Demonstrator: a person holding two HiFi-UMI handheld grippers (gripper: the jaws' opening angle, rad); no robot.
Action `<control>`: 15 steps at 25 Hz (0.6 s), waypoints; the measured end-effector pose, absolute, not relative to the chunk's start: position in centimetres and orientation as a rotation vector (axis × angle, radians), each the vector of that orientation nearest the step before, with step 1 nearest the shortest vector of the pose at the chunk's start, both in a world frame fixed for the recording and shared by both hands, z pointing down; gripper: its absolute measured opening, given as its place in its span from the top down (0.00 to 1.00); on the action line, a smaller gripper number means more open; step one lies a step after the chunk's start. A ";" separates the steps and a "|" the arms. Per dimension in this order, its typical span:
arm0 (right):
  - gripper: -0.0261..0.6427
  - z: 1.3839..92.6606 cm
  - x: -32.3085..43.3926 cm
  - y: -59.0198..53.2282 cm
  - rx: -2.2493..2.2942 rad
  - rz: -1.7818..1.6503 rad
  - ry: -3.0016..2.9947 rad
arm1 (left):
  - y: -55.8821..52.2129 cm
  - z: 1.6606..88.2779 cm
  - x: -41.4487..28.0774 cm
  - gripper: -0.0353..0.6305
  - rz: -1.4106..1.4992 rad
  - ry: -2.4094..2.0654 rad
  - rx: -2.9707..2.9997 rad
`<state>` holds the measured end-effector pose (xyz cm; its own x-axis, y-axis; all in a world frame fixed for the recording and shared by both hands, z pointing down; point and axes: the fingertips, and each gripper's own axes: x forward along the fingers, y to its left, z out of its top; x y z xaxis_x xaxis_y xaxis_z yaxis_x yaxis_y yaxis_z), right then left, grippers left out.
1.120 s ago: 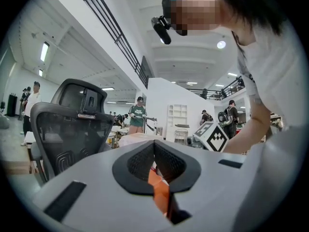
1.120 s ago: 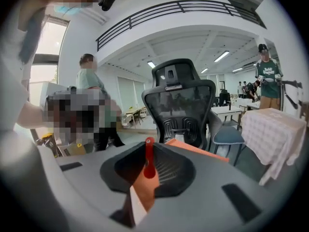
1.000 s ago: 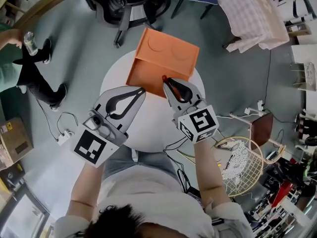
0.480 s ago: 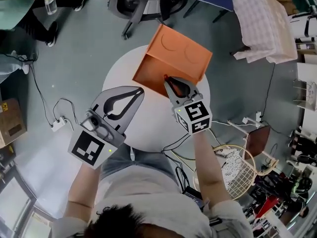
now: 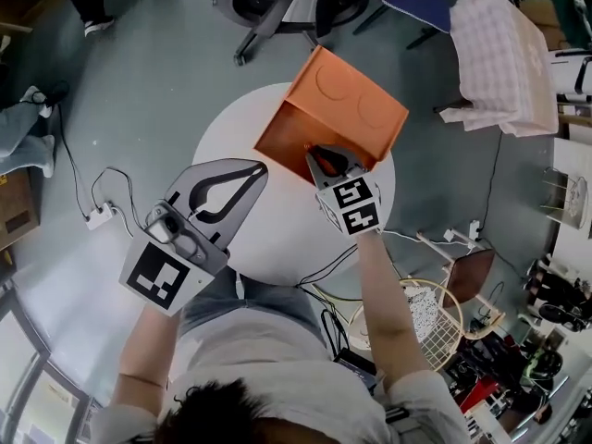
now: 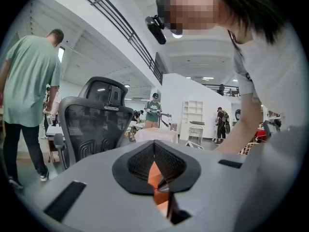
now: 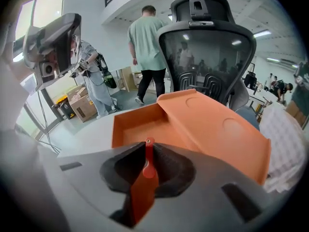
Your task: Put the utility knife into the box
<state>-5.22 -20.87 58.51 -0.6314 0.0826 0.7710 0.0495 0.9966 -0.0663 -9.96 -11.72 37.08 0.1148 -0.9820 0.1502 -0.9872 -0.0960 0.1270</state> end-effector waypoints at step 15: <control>0.88 62.6 -4.4 -20.4 -0.147 -0.100 -1.990 | -11.7 38.3 -11.0 0.93 0.034 -1.964 2.169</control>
